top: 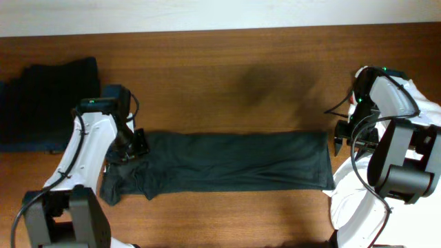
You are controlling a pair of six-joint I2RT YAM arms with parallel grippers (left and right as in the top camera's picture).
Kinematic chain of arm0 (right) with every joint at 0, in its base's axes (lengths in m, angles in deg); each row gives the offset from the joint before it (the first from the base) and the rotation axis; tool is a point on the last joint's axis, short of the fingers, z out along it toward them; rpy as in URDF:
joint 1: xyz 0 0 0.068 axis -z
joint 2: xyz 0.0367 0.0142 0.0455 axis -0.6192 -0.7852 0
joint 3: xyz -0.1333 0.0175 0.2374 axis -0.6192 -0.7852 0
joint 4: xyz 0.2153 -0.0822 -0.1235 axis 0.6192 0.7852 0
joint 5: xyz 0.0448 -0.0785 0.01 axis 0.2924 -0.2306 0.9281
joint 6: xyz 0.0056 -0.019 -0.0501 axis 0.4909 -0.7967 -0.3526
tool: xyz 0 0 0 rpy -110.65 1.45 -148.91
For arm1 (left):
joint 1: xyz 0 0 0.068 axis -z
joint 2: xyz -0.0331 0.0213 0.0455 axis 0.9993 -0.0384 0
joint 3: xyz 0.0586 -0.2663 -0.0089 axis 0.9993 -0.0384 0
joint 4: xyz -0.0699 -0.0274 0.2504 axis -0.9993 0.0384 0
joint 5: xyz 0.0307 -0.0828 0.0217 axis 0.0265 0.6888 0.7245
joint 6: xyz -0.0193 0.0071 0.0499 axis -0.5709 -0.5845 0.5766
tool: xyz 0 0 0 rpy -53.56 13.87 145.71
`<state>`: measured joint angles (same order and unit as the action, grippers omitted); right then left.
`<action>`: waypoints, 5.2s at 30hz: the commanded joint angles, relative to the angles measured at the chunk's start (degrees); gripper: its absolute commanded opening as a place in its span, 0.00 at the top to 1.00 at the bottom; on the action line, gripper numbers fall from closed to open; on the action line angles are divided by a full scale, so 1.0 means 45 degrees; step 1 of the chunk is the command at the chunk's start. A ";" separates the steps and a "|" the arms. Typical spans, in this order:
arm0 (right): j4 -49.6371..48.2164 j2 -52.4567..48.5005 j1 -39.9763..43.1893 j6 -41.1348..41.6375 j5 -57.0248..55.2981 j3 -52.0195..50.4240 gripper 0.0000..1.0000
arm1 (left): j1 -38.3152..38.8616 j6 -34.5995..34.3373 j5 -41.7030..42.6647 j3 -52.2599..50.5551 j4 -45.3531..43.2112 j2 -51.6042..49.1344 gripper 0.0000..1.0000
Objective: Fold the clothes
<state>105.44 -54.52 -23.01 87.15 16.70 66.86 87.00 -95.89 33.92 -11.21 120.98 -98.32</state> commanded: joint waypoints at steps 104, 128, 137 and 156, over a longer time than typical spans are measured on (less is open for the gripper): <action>-0.3215 -0.1035 -1.0054 0.2579 0.1175 0.3075 0.78 | -0.2108 -0.0311 -0.0049 -0.1865 -0.2108 0.3113 0.17; 0.1331 -0.0826 -0.4527 0.1715 0.0121 0.3079 0.25 | -0.1039 0.5260 0.3653 -0.1919 -0.2132 -0.2603 0.99; 0.1214 -0.0826 -0.3453 0.1137 -0.0413 0.3079 0.25 | -0.2040 0.3191 0.1307 0.6135 0.3925 -0.2599 0.99; 0.1282 -0.0826 -0.3453 0.1039 -0.0413 0.3079 0.24 | 0.7067 0.1287 0.3356 0.7728 0.2691 -0.4235 0.51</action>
<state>110.99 -59.38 -38.55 91.80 15.73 80.17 119.85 -92.46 44.13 17.73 132.67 -117.93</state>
